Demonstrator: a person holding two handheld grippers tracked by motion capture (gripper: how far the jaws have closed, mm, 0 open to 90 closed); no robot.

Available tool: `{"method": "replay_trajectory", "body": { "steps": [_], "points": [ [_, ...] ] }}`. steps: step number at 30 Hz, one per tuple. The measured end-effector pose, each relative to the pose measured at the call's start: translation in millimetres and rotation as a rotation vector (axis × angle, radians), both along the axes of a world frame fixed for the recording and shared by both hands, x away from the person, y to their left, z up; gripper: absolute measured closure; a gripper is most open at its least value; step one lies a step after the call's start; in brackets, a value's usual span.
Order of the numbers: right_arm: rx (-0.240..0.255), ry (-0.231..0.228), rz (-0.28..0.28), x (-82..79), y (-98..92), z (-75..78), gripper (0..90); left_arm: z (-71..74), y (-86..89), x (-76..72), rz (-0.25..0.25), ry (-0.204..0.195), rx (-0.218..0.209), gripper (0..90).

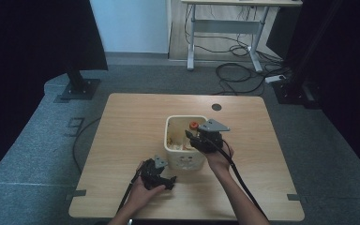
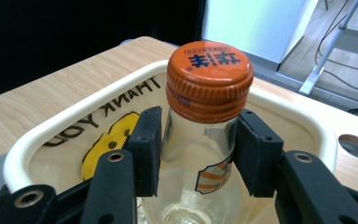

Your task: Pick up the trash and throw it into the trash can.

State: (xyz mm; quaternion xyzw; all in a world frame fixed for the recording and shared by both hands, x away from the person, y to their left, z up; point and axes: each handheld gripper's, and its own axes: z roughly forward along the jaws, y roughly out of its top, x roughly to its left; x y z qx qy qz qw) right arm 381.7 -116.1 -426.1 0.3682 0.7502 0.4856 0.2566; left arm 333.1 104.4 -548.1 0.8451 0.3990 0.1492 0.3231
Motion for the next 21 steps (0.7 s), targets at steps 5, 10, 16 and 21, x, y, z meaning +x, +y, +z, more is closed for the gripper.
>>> {"method": "replay_trajectory", "body": {
  "steps": [5,10,16,21],
  "points": [
    [-0.003,-0.002,0.01,-4.0,-6.7,1.9,50.5,-0.1,-0.1,0.0,0.001,-0.001,0.0,3.4],
    [0.002,-0.008,0.026,-7.4,-10.6,5.2,40.5,0.0,0.0,0.0,0.0,0.0,0.0,3.4],
    [0.027,0.023,0.034,-16.2,-20.8,7.9,32.5,0.0,-0.1,0.0,0.0,0.0,0.0,3.3],
    [-0.001,-0.048,-0.027,-34.3,-37.1,7.2,30.8,0.0,0.0,0.0,-0.001,0.001,0.0,3.3]
  ]
}}
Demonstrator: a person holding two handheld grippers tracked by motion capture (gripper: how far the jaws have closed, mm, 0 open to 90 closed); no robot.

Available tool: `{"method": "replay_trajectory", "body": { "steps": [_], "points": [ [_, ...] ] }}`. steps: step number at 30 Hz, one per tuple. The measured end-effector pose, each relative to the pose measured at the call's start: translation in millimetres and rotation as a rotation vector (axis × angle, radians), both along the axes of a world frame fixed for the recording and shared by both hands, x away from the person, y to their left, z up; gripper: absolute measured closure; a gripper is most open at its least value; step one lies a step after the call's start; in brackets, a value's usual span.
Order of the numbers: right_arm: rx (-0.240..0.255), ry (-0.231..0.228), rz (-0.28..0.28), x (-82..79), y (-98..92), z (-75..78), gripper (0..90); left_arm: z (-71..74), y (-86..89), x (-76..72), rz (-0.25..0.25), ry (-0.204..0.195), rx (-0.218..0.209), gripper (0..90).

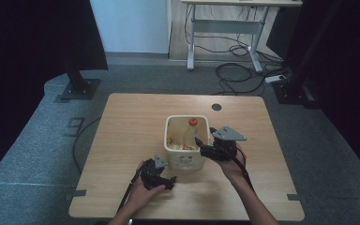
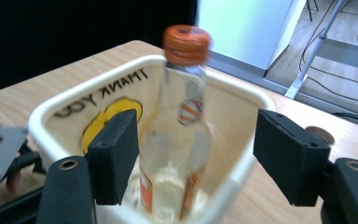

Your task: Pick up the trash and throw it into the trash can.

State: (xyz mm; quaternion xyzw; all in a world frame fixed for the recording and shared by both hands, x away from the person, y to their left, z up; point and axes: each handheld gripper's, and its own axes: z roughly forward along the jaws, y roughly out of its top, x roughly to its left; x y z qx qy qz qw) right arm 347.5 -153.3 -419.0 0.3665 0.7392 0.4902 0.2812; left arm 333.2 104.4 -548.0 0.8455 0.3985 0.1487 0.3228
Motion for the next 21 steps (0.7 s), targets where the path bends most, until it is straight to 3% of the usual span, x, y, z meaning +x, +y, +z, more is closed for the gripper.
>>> {"method": "replay_trajectory", "body": {
  "steps": [6,12,17,21],
  "points": [
    [0.01,0.009,-0.032,-17.3,-30.2,-12.1,30.8,-0.1,-0.1,0.0,0.0,-0.001,0.0,3.3],
    [0.026,0.048,-0.07,-29.1,-57.6,-34.5,30.8,0.0,0.1,0.0,0.0,-0.001,0.002,3.3],
    [0.039,0.081,-0.089,-29.1,-68.6,-46.7,31.0,-0.2,0.0,0.0,0.0,-0.002,0.001,3.4],
    [0.036,0.081,-0.087,-29.1,-69.0,-50.6,29.8,-0.2,-0.1,0.0,0.001,-0.002,0.001,3.4]
  ]
}}
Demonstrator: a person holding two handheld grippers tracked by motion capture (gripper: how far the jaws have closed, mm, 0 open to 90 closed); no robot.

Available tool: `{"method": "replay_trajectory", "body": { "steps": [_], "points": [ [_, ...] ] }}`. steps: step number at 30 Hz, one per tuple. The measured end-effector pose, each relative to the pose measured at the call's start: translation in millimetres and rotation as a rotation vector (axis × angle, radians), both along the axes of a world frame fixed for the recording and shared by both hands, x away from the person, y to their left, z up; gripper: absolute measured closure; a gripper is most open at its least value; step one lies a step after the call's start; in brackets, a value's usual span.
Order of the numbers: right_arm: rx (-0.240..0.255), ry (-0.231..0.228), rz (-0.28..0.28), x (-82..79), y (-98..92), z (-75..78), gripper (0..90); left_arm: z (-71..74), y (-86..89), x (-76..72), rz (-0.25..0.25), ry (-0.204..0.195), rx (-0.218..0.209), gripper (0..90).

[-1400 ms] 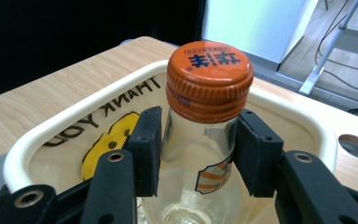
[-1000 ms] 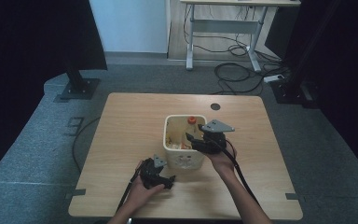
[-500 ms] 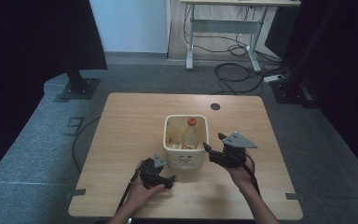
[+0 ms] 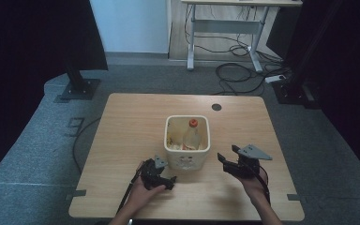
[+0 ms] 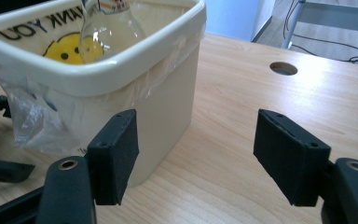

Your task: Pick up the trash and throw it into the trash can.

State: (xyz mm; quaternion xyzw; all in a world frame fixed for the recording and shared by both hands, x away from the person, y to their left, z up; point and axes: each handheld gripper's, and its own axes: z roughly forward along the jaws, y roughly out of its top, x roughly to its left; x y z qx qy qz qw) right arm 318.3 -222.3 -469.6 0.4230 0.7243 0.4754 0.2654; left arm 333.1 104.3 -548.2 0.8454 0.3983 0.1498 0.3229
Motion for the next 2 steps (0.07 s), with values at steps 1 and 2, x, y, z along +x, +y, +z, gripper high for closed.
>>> {"method": "replay_trajectory", "body": {
  "steps": [1,2],
  "points": [
    [-0.007,0.003,0.0,0.0,0.2,-1.9,29.6,0.0,0.2,0.0,0.0,0.0,0.0,3.4],
    [-0.011,0.009,0.001,-0.1,-0.3,-4.1,29.4,0.0,0.1,-0.1,0.0,0.0,0.0,3.4]
  ]
}}
